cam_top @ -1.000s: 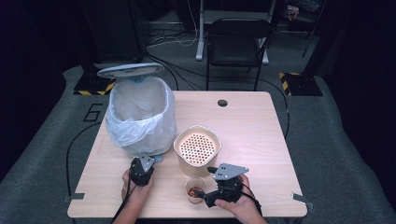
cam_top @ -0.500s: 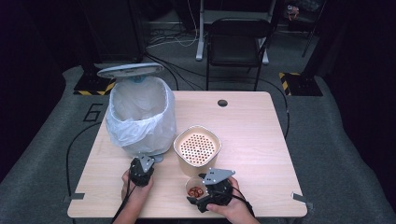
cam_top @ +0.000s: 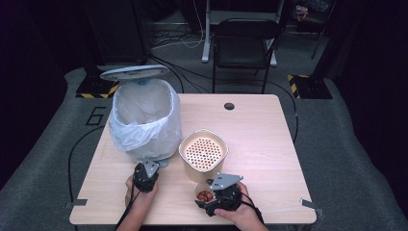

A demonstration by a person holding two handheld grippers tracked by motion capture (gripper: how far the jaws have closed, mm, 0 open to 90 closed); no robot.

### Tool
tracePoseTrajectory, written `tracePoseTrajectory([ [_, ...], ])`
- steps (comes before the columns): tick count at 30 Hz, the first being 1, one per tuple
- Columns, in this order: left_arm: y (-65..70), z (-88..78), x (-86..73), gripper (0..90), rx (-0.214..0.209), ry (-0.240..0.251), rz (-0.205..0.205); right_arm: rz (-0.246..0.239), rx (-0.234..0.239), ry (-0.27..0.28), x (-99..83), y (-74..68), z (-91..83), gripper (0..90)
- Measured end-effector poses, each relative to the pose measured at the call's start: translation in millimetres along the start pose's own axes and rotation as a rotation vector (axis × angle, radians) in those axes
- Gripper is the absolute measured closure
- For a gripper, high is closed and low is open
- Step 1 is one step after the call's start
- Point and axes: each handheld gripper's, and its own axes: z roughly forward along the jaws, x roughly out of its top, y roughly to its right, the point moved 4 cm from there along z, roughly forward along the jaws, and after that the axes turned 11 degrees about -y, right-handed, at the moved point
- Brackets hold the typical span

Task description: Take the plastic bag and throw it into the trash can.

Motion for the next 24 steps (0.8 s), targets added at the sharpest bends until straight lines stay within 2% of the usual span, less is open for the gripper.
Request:
tracePoseTrajectory([
  [5, 0.3, -0.1, -0.1, 89.3, -0.006, -0.001, -0.005, 0.050, -0.035, -0.005, -10.2, 17.8, -11.3, 21.1],
  [14, 0.0, -0.1, 0.0, 89.3, 0.001, 0.000, -0.001, 0.185, -0.187, -0.010, -34.6, 62.6, -41.3, 21.2],
  [19, 0.3, -0.2, -0.1, 89.3, -0.005, -0.002, -0.004, 0.253, -0.253, 0.018, -45.9, 86.2, -57.1, 21.3],
  [24, 0.6, 0.0, 0.1, 89.3, -0.005, 0.000, -0.006, 0.300, -0.319, 0.030, -56.6, 104.3, -69.2, 21.3],
])
